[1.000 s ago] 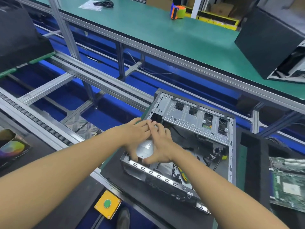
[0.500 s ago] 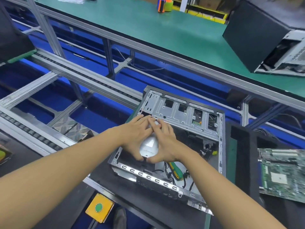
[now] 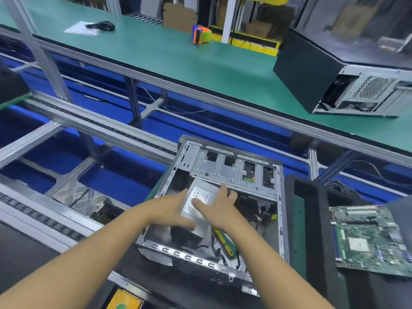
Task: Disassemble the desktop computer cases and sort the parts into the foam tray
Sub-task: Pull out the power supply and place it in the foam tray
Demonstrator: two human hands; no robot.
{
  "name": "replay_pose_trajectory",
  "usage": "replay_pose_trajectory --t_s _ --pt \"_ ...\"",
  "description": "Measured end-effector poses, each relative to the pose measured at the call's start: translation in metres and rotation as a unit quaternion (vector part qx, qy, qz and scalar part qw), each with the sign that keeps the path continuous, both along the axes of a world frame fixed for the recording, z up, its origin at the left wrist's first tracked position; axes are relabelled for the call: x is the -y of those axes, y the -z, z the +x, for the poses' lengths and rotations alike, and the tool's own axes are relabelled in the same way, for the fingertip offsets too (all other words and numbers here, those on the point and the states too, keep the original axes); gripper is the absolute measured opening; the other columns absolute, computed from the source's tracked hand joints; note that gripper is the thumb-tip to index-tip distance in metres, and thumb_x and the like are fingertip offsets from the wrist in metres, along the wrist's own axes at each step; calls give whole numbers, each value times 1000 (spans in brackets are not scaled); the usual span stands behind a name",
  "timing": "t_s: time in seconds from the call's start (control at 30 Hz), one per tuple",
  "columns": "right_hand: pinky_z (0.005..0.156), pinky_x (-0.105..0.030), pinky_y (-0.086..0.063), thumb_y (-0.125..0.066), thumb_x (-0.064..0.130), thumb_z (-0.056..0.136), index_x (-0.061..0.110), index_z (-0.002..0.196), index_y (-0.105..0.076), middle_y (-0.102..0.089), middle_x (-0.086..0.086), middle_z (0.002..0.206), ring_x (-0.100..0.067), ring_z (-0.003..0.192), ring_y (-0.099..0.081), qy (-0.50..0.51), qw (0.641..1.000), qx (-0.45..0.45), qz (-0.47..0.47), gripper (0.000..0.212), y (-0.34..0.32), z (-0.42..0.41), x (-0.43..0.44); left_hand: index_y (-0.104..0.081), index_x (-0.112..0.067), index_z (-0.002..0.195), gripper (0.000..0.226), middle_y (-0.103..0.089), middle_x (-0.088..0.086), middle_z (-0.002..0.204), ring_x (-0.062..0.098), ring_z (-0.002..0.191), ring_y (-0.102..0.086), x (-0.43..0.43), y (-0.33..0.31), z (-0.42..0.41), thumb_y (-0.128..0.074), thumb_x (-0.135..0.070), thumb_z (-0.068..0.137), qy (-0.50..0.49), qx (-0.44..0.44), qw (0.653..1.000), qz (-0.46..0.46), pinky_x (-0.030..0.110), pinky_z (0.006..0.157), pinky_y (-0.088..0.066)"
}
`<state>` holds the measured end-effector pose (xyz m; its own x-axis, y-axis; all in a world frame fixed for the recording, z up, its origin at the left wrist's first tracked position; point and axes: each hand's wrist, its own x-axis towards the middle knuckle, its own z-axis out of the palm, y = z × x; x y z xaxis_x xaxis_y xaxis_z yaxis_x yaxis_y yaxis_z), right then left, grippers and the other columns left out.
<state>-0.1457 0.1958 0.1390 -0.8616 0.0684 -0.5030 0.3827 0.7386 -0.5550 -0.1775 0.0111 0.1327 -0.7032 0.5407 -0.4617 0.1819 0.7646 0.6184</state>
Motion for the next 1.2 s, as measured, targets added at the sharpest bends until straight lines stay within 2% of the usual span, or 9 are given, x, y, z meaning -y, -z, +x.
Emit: replay_pose_trajectory --t_s 0.1,0.27,0.43,0.57,0.7,0.83,1.0,1.1,1.2 --pt "97 -35 -40 -68 68 78 30 151 34 -8 -17 158 -38 134 -43 78 995 30 -58 131 12 6 33 -54 -31 132 64 -70 -10 94 5 78 -62 -5 -10 3 -55 -5 73 -81 146 974 153 24 72 -47" --pt "77 -36 -42 -64 80 65 33 149 35 -17 -10 145 -35 116 -56 115 993 -3 38 138 20 6 55 -68 -17 121 67 -66 11 129 26 105 -57 -3 -15 6 -44 -9 58 -176 262 910 267 40 94 -43" --pt "77 -37 -44 -69 67 67 40 154 18 -26 -10 143 -34 112 -58 88 991 -9 96 126 9 7 45 -60 -3 108 27 -69 20 117 25 101 -64 -4 -11 -5 -48 -19 90 -286 250 889 255 39 94 -52" --pt "77 -36 -41 -66 64 65 42 154 0 -39 -6 136 -34 105 -62 49 991 -59 111 113 -20 14 33 -68 -10 101 13 -73 12 108 20 97 -73 4 -14 -14 -57 -9 95 -282 107 930 211 39 94 -58" --pt "85 -42 -55 -65 59 54 45 148 -10 -49 0 130 -29 98 -64 3 992 -112 60 110 -72 14 16 -56 -24 115 37 -61 -1 121 17 108 -65 20 -28 -25 -73 -10 85 -200 14 954 224 35 87 -58" --pt "68 -34 -57 -67 47 60 45 148 -18 -61 7 114 -17 77 -68 7 990 -143 -18 101 -117 17 -13 -39 -31 145 84 -47 -13 138 7 126 -48 14 -45 -33 -86 -34 76 -159 35 954 253 21 93 -43" --pt "51 -25 -52 -70 33 65 50 139 -34 -62 8 98 -9 50 -58 -40 989 -137 -35 84 -149 30 -38 -57 -26 125 58 -72 -10 118 10 104 -69 -9 -52 -36 -83 -31 74 -79 143 941 297 23 74 -56" --pt "50 -24 -52 -71 36 63 55 128 -41 -62 5 106 -14 60 -63 -38 986 -155 -47 74 -171 40 -54 -56 -19 125 91 -74 -4 115 14 106 -70 -21 -62 -35 -93 -56 51 0 177 932 317 23 79 -55" --pt "66 -41 -60 -71 40 61 59 123 -45 -62 5 109 -27 85 -68 -29 981 -184 -48 70 -184 48 -71 -52 -22 129 98 -72 -8 120 10 111 -67 -37 -77 -38 -92 -61 49 43 173 926 334 20 84 -54"
